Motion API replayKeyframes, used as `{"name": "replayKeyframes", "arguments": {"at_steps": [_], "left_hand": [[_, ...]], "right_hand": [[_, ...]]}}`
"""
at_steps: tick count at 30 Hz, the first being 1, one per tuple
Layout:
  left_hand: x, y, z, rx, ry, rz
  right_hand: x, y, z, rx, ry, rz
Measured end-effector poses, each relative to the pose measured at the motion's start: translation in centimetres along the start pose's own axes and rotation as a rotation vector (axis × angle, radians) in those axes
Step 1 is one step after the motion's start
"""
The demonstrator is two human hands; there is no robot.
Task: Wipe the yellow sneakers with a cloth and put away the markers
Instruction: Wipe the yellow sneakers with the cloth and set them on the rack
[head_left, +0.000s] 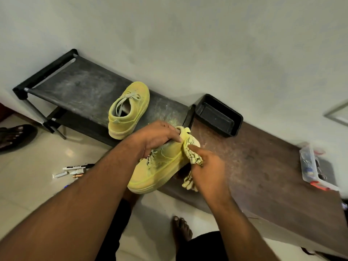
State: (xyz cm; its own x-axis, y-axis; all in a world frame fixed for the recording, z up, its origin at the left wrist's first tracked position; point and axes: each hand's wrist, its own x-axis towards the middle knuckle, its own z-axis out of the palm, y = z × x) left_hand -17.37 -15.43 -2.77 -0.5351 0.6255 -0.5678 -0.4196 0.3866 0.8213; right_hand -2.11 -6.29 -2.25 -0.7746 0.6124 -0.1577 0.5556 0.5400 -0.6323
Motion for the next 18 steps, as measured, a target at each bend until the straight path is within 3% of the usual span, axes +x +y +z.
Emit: {"name": "replayKeyframes", "arguments": {"at_steps": [6,9,14,18], "left_hand": [[-0.8,0.1,0.4,-0.013,-0.029,-0.003],[-1.1,0.1,0.3,-0.002,-0.041,0.026],[-1.4,0.4,0.7,0.15,-0.156,0.062],[-1.3,0.5,1.4,0.191,-0.116,0.082]], "right_hand": [[2.4,-0.4,-0.2,0.019,0.199,0.056],[0.8,-0.4,-0.3,0.007,0.161,0.026],[2.6,0.5,-1.1,0.019,0.259,0.0],[0.7,-0.8,-1.3,0.046,0.206,-0.061]]}}
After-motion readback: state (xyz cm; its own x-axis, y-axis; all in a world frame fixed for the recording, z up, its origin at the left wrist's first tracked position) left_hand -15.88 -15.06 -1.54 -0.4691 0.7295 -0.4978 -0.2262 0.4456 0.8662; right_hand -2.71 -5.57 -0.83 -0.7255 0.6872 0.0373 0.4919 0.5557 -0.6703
